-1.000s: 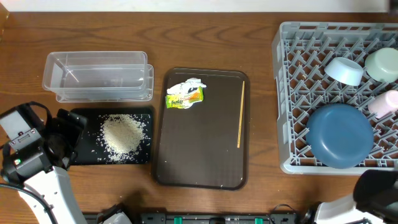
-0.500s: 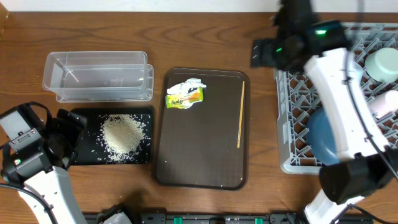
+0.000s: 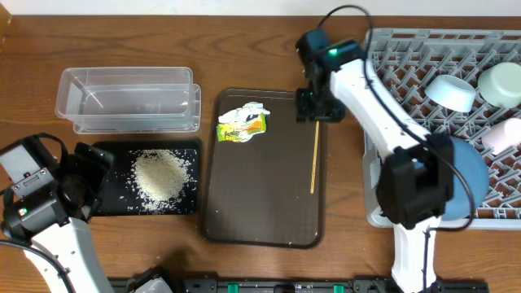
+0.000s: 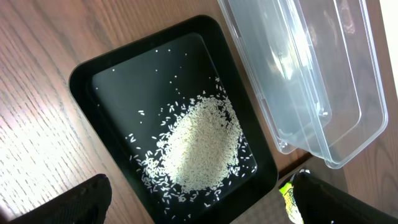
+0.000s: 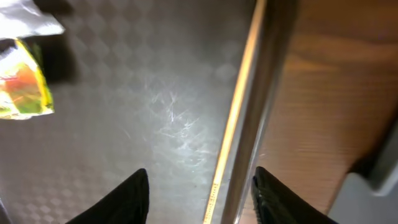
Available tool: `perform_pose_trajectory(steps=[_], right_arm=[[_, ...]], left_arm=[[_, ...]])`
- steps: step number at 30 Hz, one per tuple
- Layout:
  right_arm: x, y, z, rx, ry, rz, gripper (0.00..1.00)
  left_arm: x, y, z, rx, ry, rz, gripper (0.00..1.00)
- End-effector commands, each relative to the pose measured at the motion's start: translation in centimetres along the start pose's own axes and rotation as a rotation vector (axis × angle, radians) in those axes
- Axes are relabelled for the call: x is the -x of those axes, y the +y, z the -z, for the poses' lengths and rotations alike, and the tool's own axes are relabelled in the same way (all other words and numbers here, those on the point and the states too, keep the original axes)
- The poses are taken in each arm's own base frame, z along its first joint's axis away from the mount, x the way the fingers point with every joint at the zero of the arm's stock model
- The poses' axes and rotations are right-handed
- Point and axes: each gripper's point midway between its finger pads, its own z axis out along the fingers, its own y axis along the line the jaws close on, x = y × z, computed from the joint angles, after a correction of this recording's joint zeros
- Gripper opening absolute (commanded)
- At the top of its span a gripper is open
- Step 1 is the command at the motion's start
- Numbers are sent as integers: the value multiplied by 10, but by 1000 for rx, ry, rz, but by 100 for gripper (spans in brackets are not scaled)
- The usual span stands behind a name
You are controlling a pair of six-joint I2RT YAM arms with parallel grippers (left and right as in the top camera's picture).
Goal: Sort waste into correct bins and load items into the dishwasher rack
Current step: 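Reach the right gripper to the wooden chopstick and grasp it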
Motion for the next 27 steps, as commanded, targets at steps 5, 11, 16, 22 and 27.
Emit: perform_pose_trajectory(steps=[5,11,16,22,27], right_arm=[[-14,-2,-24,-39,77,-23,50],[-24,-9,-48,-52,103,-36,49],[-33,-9,-68,-29,128,-39,49],[-37,-5,-83,3,131,-38,49],[-40,-3,-89,4,127,-32,47]], left_arm=[[7,-2,5,-1,-26,2,95],[7,-2,5,-1,-26,2,96],[7,-2,5,-1,-26,2,95],[7,-2,5,-1,-26,2,95],[7,-2,5,-1,-26,2,96]])
